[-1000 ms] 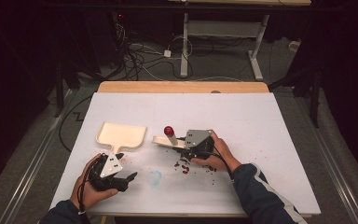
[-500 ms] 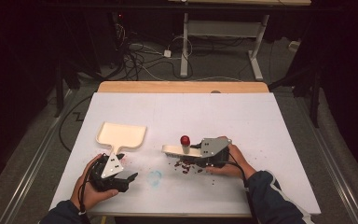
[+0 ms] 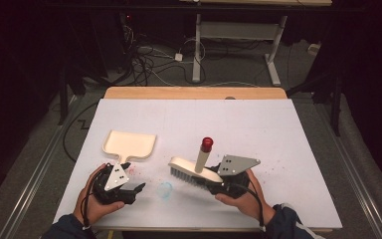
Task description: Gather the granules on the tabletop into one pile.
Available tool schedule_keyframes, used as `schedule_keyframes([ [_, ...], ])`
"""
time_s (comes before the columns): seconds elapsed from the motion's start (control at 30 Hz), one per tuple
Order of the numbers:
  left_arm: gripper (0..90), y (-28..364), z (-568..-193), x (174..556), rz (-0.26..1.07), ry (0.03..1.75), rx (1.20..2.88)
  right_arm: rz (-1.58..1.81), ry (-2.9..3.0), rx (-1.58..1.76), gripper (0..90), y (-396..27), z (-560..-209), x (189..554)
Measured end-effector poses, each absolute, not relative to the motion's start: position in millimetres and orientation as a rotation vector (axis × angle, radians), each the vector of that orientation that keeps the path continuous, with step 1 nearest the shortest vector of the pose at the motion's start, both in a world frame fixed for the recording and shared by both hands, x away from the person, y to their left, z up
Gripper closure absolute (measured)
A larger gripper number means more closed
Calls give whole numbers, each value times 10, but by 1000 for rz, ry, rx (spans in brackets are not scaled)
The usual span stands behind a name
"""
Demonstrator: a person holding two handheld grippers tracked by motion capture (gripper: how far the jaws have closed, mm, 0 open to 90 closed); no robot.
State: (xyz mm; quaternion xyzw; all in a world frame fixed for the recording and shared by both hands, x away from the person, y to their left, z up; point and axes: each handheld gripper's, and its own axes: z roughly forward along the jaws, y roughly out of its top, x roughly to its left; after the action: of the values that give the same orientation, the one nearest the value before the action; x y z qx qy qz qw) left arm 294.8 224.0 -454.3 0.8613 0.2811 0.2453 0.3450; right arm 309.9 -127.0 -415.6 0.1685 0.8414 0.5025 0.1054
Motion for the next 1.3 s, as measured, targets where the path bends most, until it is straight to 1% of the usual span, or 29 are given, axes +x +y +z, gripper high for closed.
schedule_keyframes([
  [0.13,195,2249,-4539,2964,638,739,2225,1446,2547,600,671,-1154,-4313,3037],
  [0.3,195,2230,-4555,2968,617,734,2244,1358,2524,722,671,-1112,-4447,3122],
  [0.47,195,2224,-4560,2978,621,723,2246,1321,2477,829,671,-1225,-4450,3243],
  [0.73,195,2202,-4567,2980,616,711,2258,1305,2427,875,671,-1437,-4375,3349],
  [0.9,195,2206,-4568,2975,617,711,2259,1377,2437,770,671,-1583,-4206,3314],
  [1.07,195,2212,-4571,2970,617,715,2257,1460,2539,487,670,-1841,-4064,3157],
  [1.17,195,2210,-4567,2971,621,717,2258,1476,2609,370,670,-1955,-4090,3049],
  [1.3,195,2189,-4566,2976,621,715,2262,1455,2699,263,670,-2019,-4226,2993],
])
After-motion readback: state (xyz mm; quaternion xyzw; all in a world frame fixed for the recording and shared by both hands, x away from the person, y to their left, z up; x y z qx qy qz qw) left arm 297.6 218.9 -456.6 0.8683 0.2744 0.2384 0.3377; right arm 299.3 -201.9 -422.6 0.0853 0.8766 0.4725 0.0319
